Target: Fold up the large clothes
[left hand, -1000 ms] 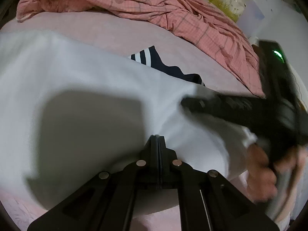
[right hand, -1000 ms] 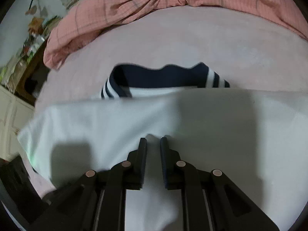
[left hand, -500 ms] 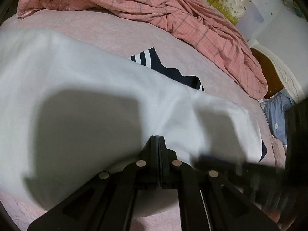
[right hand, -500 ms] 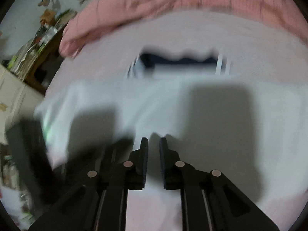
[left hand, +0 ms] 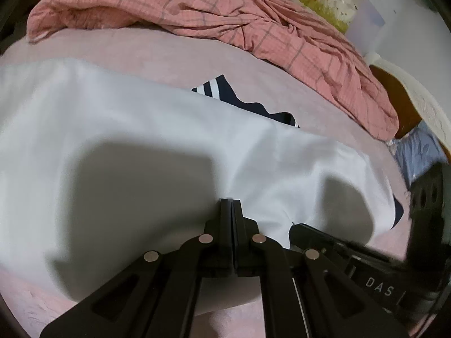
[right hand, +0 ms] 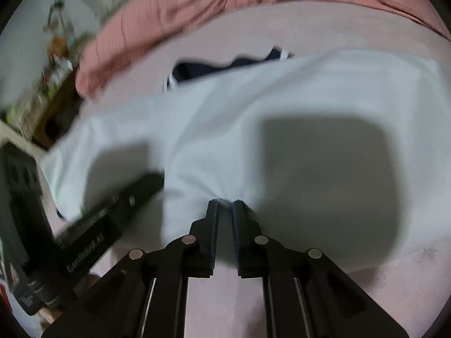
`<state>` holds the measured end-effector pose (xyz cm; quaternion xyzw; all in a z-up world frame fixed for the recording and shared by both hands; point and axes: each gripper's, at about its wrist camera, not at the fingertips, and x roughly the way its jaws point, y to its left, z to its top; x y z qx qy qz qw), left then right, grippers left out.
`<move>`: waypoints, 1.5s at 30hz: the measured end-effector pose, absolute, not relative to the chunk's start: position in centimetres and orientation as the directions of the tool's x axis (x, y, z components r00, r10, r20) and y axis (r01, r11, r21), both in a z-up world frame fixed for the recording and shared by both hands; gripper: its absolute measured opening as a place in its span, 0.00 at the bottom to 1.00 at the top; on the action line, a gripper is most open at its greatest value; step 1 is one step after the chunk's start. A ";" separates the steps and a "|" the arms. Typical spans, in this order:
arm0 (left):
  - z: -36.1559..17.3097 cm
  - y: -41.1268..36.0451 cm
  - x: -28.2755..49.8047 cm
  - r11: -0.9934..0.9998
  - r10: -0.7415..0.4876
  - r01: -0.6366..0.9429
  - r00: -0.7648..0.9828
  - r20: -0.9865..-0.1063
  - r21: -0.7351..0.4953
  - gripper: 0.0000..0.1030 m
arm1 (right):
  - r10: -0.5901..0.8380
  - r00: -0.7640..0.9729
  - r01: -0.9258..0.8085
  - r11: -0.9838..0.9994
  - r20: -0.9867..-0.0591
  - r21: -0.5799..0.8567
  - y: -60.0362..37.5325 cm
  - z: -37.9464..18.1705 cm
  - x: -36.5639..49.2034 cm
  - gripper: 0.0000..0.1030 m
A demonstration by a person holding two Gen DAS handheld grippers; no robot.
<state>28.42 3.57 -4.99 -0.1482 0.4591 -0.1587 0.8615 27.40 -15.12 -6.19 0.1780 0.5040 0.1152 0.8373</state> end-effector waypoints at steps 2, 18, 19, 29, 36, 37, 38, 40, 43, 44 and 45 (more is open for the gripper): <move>-4.9 3.6 28.4 0.903 -0.416 0.148 0.529 -0.740 -0.402 0.04 | 0.396 0.517 -0.026 0.893 -0.759 0.449 -15.6 -6.3 25.9 0.10; -2.6 1.2 26.4 0.936 -0.351 0.247 0.641 -0.683 -0.250 0.61 | 0.149 0.779 0.419 0.598 -0.609 0.683 -30.8 -7.0 15.8 0.88; -2.5 1.6 26.4 0.934 -0.356 0.239 0.643 -0.678 -0.264 0.61 | 0.144 0.795 0.393 0.618 -0.590 0.680 -30.1 -6.5 16.5 0.88; 0.9 5.8 25.4 0.952 -0.277 0.141 0.775 -0.568 -0.272 0.69 | 0.194 0.772 0.344 0.674 -0.605 0.654 -28.3 -7.0 21.0 0.24; 3.3 10.1 23.1 0.946 -0.228 0.085 0.860 -0.456 -0.312 0.78 | 0.064 0.780 0.282 0.852 -0.623 0.441 -32.1 -0.7 20.9 0.22; 3.3 10.5 23.3 0.937 -0.247 0.090 0.853 -0.460 -0.336 0.78 | 0.034 0.783 0.299 0.854 -0.621 0.425 -33.7 0.2 20.9 0.22; 3.2 10.9 23.5 0.927 -0.269 0.097 0.845 -0.463 -0.362 0.78 | -0.003 0.787 0.325 0.852 -0.617 0.411 -35.4 1.1 20.4 0.22; 2.9 11.4 24.0 0.912 -0.302 0.107 0.828 -0.472 -0.395 0.80 | -0.077 0.793 0.386 0.831 -0.605 0.400 -39.1 2.8 18.7 0.22; 1.4 11.0 25.8 0.810 -0.540 0.256 0.674 -0.503 -0.527 0.83 | -0.217 0.746 0.458 0.853 -0.630 0.249 -42.7 4.8 17.8 0.22; 0.7 10.8 26.4 0.729 -0.641 0.287 0.603 -0.474 -0.621 0.83 | -0.231 0.735 0.452 0.867 -0.638 0.208 -43.0 5.1 18.0 0.22; 0.3 10.5 26.6 0.673 -0.694 0.295 0.567 -0.443 -0.678 0.84 | -0.234 0.723 0.432 0.888 -0.651 0.160 -43.0 5.2 18.2 0.22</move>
